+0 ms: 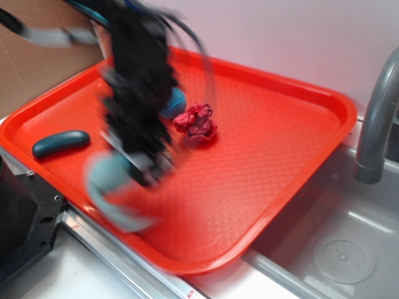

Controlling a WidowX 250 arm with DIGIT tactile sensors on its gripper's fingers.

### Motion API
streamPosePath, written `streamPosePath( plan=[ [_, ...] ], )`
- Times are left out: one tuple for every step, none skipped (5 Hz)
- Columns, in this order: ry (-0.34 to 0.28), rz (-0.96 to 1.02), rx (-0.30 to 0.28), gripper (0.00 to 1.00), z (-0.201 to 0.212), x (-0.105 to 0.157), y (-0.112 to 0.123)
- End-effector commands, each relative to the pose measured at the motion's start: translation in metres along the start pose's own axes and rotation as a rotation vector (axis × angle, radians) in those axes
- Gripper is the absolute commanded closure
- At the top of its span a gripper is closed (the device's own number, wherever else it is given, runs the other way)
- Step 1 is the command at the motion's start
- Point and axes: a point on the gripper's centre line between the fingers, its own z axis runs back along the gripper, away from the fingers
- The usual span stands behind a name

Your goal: Grab the blue cloth.

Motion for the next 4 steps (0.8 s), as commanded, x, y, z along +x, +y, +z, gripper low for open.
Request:
streamPosePath(
  plan=[
    [-0.038, 0.249, -0.046, 1.00, 0.070, -0.008, 0.087],
    [-0.101, 0.223, -0.078, 1.00, 0.090, 0.002, 0.103],
    [-0.165, 0.089, -0.042, 1.00, 0.120, 0.030, 0.093],
    [-0.186, 0.035, 0.005, 1.00, 0.129, 0.042, 0.072]
  ],
)
